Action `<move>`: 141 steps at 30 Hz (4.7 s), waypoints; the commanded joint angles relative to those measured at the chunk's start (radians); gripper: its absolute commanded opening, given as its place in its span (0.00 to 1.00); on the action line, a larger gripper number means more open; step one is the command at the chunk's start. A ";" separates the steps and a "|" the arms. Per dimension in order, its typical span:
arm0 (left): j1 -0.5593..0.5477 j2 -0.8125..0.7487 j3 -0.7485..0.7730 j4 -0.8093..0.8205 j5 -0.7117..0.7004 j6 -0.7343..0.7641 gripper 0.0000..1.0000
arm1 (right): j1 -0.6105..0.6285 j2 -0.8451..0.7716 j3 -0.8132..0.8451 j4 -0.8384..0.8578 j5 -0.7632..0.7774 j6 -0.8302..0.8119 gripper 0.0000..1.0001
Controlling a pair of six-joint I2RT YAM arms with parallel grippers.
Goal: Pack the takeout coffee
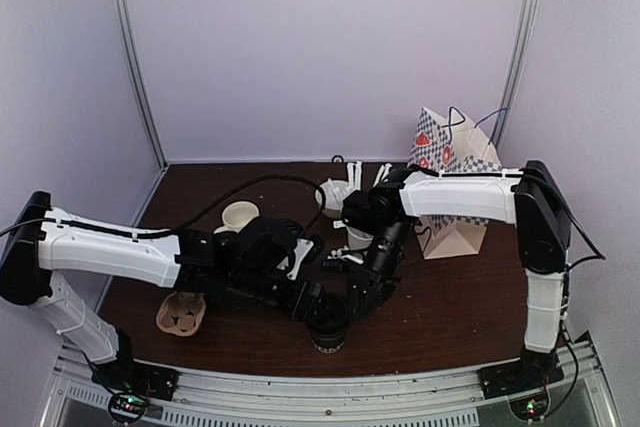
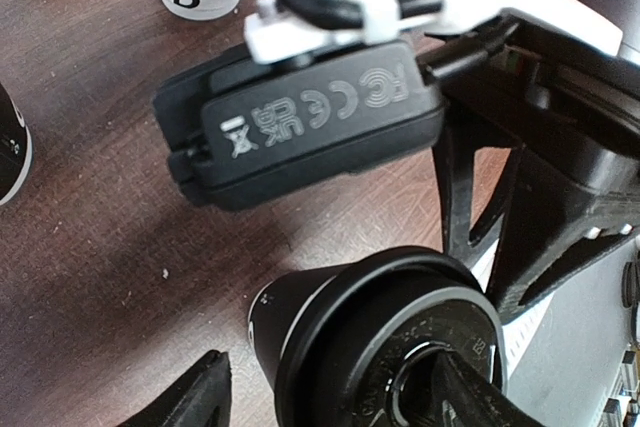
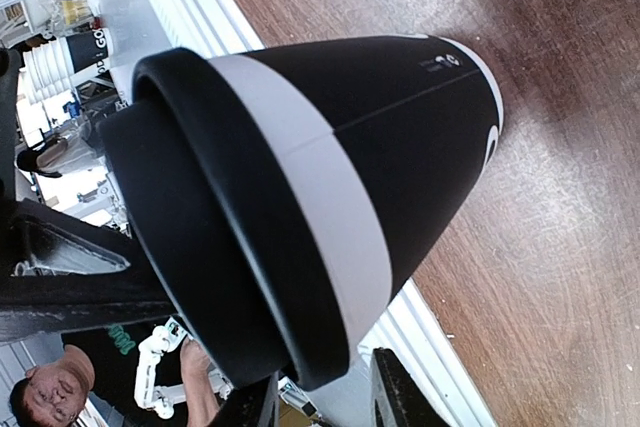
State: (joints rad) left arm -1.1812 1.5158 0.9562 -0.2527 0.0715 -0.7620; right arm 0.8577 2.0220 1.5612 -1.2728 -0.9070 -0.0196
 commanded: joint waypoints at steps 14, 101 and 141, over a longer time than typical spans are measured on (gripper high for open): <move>-0.018 -0.022 -0.080 -0.030 -0.023 0.012 0.71 | 0.009 0.161 0.109 0.172 0.491 -0.116 0.29; 0.100 -0.150 -0.184 -0.023 0.031 -0.178 0.52 | 0.016 -0.021 -0.086 0.290 -0.107 -0.037 0.58; 0.074 -0.171 -0.083 -0.044 0.036 -0.054 0.55 | 0.020 -0.255 -0.078 0.147 0.212 -0.280 0.60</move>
State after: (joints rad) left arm -1.1015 1.3796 0.8520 -0.2840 0.1165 -0.8467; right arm 0.8730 1.8084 1.4651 -1.0801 -0.7349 -0.2203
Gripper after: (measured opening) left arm 0.519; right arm 0.586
